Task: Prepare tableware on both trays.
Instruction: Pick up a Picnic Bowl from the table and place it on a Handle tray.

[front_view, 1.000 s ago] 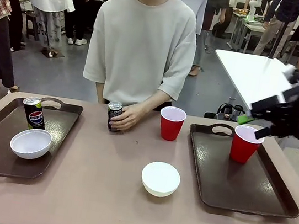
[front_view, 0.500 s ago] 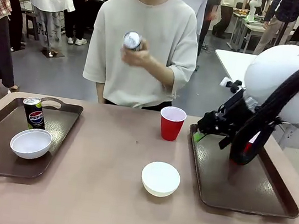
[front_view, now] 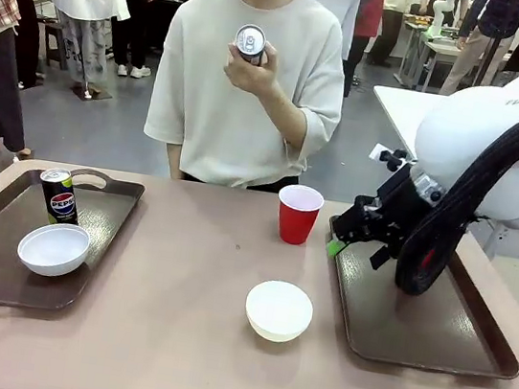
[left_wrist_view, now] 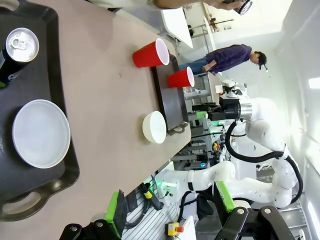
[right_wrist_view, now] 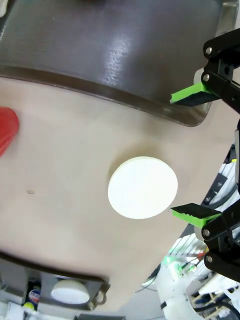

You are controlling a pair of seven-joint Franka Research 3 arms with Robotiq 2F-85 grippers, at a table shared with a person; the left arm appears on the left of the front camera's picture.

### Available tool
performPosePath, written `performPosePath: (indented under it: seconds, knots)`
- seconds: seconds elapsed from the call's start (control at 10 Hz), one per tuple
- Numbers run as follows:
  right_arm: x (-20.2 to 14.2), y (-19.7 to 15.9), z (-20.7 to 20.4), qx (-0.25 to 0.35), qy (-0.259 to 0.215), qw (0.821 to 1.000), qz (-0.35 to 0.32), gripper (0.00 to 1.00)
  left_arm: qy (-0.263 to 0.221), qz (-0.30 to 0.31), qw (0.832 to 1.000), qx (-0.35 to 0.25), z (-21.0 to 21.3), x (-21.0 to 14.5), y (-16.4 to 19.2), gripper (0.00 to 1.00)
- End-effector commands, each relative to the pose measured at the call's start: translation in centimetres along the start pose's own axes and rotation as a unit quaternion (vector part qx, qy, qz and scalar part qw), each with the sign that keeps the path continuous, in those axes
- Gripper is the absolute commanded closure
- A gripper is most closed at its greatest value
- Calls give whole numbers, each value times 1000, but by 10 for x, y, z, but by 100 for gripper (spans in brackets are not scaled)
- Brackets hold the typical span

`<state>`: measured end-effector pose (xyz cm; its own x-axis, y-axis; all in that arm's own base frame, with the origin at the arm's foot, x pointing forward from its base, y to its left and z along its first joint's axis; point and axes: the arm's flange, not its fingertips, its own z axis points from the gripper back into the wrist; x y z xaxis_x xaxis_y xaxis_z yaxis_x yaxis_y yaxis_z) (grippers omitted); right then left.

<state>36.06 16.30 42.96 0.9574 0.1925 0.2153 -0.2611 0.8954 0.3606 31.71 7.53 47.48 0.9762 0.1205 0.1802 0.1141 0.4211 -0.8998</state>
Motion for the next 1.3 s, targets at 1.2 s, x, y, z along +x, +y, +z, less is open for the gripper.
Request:
performPosePath:
  seconds: [1.2]
  knots:
    - [-97,40,-9,-162,6,985,-58,0,-5,-9,1000,-11,1,1,0,8]
